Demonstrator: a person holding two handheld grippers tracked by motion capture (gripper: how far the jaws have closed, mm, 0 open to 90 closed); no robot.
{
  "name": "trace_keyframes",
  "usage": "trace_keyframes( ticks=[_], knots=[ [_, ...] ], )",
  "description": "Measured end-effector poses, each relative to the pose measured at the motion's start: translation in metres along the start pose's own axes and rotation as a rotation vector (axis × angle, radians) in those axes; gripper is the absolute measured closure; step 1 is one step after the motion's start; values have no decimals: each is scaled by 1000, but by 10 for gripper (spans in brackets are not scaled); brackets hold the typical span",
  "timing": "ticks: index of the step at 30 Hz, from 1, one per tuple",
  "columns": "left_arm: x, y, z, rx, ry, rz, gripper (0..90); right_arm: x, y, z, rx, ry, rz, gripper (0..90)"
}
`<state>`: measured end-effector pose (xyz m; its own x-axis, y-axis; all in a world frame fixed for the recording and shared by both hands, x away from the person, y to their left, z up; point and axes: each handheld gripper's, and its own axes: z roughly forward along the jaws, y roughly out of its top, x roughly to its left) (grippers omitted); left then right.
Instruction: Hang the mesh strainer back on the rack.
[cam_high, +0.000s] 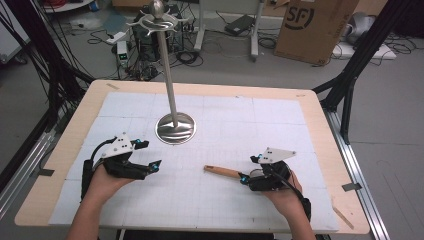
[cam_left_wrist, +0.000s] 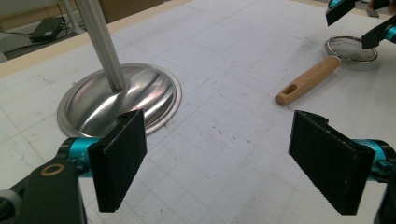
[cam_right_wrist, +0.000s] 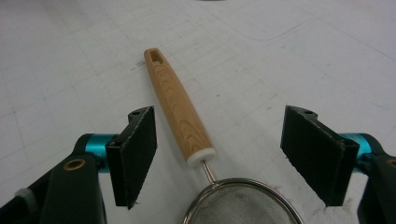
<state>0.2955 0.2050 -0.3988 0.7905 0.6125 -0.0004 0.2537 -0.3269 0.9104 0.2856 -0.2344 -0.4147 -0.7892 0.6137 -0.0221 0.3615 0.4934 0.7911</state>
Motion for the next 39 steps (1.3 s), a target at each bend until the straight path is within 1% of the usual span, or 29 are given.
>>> trace_keyframes(
  ticks=[2,3,5,6,7,9,11,12,13,14,18,21,22,23,24,26,27,31,35,37,39],
  knots=[
    [-1,0,0,-4,-3,-2,200,2,2,3,25,5,-2,283],
    [-1,0,0,-1,-8,2,199,2,3,6,30,12,-16,295],
    [-2,1,1,-7,-12,-1,199,4,5,10,49,30,-10,322],
    [-2,1,1,-6,-13,1,199,4,6,13,75,40,-11,342],
    [-3,1,1,-8,-17,1,200,4,6,15,86,45,-5,356],
    [-3,2,1,-6,-17,8,200,4,7,21,115,48,-16,373],
    [-3,1,1,-5,-18,6,200,4,7,24,154,50,-9,392],
    [-3,1,1,-5,-17,3,200,3,7,27,157,45,-19,396],
    [-3,1,1,-4,-17,3,200,3,7,28,177,39,-12,401],
    [-3,1,1,-4,-18,2,200,3,8,30,185,40,-13,411],
    [-4,1,2,2,-19,4,202,3,8,35,212,65,-5,458],
    [-4,1,3,7,-22,5,203,3,7,39,241,68,-3,500],
    [-4,1,3,9,-24,5,204,3,6,39,240,67,-2,512],
    [-4,1,3,9,-27,4,205,3,7,39,240,67,3,547],
    [-5,1,3,10,-25,5,206,3,7,38,242,78,6,574],
    [-4,1,3,11,-28,7,206,3,7,38,238,73,7,592],
    [-4,1,3,11,-30,6,206,3,7,37,244,75,10,597],
    [-4,1,3,12,-23,7,208,2,7,37,239,80,16,610],
    [-5,1,4,16,-22,3,209,1,8,34,238,75,48,665],
    [-5,1,4,17,-25,6,209,1,8,33,236,69,52,670],
    [-5,0,4,18,-23,7,209,0,8,33,235,67,67,669]
  ],
)
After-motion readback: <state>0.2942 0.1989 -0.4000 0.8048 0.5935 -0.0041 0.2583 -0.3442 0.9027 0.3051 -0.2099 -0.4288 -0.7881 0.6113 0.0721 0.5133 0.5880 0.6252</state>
